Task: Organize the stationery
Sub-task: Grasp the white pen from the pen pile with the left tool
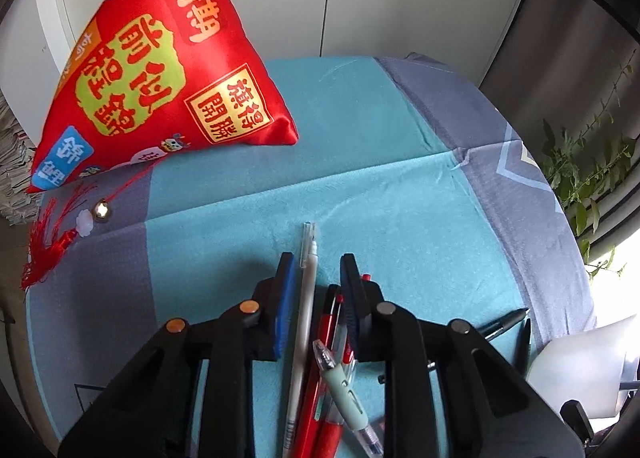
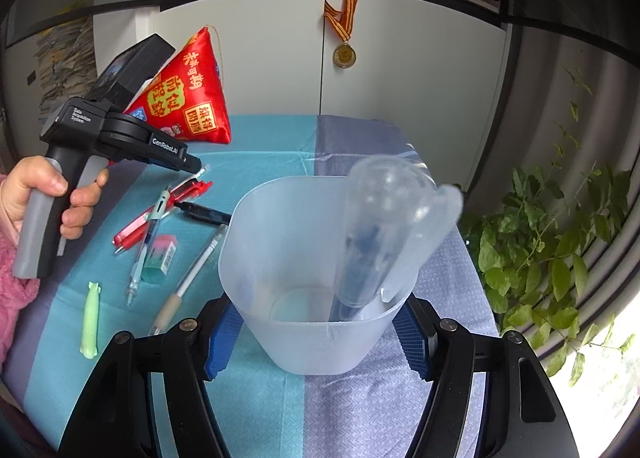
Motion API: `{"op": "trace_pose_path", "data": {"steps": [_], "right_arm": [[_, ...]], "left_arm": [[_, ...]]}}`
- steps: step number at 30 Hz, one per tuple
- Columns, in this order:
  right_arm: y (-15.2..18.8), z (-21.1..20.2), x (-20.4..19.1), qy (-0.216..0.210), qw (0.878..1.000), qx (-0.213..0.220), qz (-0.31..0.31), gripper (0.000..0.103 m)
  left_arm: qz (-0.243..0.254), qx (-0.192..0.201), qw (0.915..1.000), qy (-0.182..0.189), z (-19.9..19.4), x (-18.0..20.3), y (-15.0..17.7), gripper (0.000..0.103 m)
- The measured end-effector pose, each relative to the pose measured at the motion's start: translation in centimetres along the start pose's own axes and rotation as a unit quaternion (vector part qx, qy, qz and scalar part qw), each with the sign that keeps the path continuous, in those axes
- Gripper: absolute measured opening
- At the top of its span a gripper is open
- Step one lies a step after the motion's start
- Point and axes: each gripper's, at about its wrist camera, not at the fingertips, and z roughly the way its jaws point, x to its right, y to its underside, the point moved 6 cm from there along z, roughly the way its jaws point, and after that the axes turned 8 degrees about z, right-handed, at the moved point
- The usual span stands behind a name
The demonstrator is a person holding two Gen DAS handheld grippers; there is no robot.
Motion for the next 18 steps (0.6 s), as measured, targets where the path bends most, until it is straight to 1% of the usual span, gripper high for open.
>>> {"op": "trace_pose_path", "data": {"steps": [2, 8, 9, 13, 14, 15, 18], "right_arm": [[-0.1, 0.0, 0.0, 0.001, 1.0, 0.0, 0.0, 0.07], [-0.1, 0.0, 0.0, 0.0, 1.0, -0.001, 0.001, 0.07], [-0.1, 0.0, 0.0, 0.0, 1.0, -0.001, 0.001, 0.07], [-0.1, 0.1, 0.0, 0.001, 1.0, -0.001, 0.0, 0.07], [-0.1, 0.1, 0.0, 0.001, 1.0, -0.001, 0.0, 0.07], [-0.1, 0.1, -0.1, 0.002, 1.0, -0.001, 0.0, 0.07], [0.0, 0.1, 0.0, 0.002, 1.0, 0.0, 0.002, 0.07]], "left_arm": [[-0.001, -0.003, 1.0, 0.0, 0.4, 0.0, -0.2, 0.013], [0.004, -0.018, 0.9998, -0.01, 1.7, -0.1, -0.7, 0.013], [0.005, -0.013, 0.9998, -0.013, 1.7, -0.1, -0.8, 0.013], [0.017, -0.012, 0.9995, -0.024, 2.0, 0.3, -1.0, 0.014], [0.02, -0.012, 0.9993, -0.028, 2.1, 0.4, -1.1, 0.013], [0.023, -0.011, 0.9992, -0.029, 2.1, 0.8, -1.0, 0.01], [0.016, -0.012, 0.9996, -0.022, 1.7, 1.3, -0.6, 0.009]]}}
